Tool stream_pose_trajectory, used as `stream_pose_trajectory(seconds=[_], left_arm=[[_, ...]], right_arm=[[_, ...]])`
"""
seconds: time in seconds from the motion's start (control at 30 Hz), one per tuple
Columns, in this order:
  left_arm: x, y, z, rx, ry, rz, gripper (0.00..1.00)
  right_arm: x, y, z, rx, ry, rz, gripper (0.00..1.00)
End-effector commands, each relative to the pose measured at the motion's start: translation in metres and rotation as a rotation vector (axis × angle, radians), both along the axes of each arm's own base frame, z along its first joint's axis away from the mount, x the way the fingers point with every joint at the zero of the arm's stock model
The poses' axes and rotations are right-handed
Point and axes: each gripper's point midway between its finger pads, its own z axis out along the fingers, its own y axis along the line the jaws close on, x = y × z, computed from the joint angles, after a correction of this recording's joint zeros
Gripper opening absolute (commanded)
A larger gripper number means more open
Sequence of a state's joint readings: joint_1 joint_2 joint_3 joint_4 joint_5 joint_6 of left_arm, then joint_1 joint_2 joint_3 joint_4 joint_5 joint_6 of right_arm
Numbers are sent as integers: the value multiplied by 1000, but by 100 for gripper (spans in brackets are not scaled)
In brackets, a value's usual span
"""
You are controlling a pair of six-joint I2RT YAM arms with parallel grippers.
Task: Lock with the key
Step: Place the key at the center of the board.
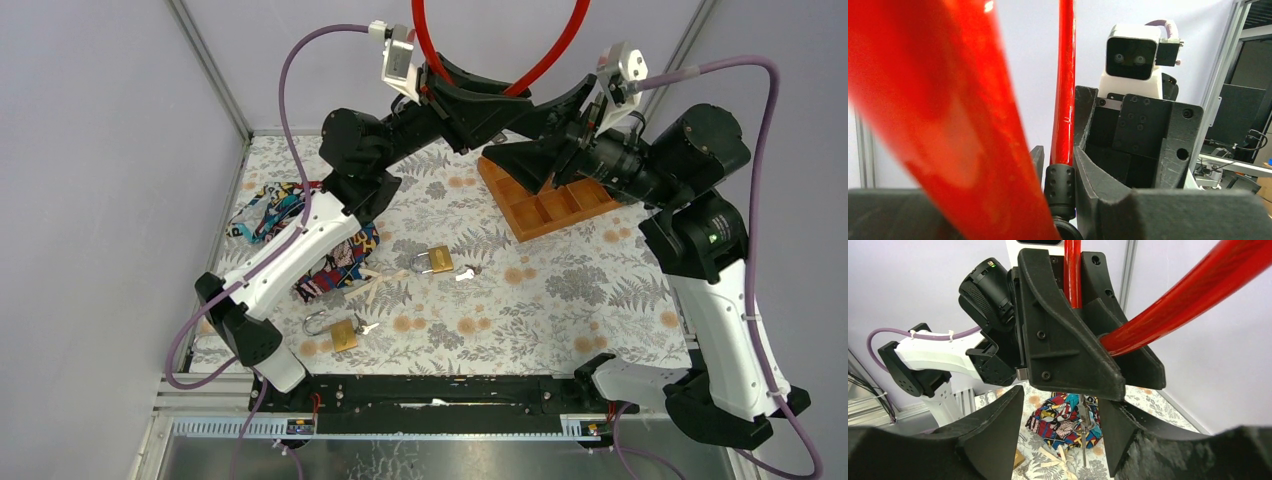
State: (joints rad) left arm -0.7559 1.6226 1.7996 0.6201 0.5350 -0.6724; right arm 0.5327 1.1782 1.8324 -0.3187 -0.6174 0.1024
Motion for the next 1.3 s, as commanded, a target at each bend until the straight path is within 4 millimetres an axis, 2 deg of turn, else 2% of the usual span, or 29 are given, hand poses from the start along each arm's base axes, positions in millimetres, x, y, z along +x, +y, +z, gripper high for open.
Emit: stream_pose_trajectory(seconds=[0.0, 0.1, 0.2, 0.27, 0.33, 0.43, 0.77, 0.8, 0.87, 0.93, 0.97, 1.1, 1.2, 1.27], left_arm=[[-31, 19, 31, -80, -108, -13, 0], [-33, 19, 31, -77, -112, -16, 0], [-33, 19, 31, -79, -112, -15, 0], [-32, 19, 30, -79, -112, -15, 0], [-33, 19, 30, -77, -113, -20, 0], [-32, 19, 30, -77, -109, -19, 0], [-32, 17, 28, -72, -102, -21, 0], [-33, 16, 27, -69, -101, -25, 0], [-34, 17, 28, -72, -104, -27, 0], [-35, 18, 27, -70, -105, -29, 0], [-35, 18, 27, -69, -105, -29, 0], [-36, 22, 36, -82, -133, -18, 0], [-34, 36, 59, -110, -186, 4, 0], [-25, 47, 71, -128, -211, 40, 0]], right_arm=[[-6, -5, 10, 5, -38, -14, 60], [-5, -6, 5, -12, -44, -18, 59], [-4, -9, 0, -32, -49, -37, 48], [-3, -14, -4, -44, -55, -69, 46], [-3, -17, -3, -33, -62, -84, 44], [-4, -14, -1, -13, -59, -71, 33], [0, -6, -1, 8, -37, -39, 31], [1, -6, -1, 6, -34, -38, 28], [3, -5, -2, 4, -29, -42, 13], [6, -5, -4, 0, -20, -48, 3], [7, -4, -7, -8, -15, -51, 0], [12, -8, -24, -37, 5, -85, 0], [17, -18, -49, -70, 15, -153, 0], [16, -21, -68, -92, 43, -167, 0]])
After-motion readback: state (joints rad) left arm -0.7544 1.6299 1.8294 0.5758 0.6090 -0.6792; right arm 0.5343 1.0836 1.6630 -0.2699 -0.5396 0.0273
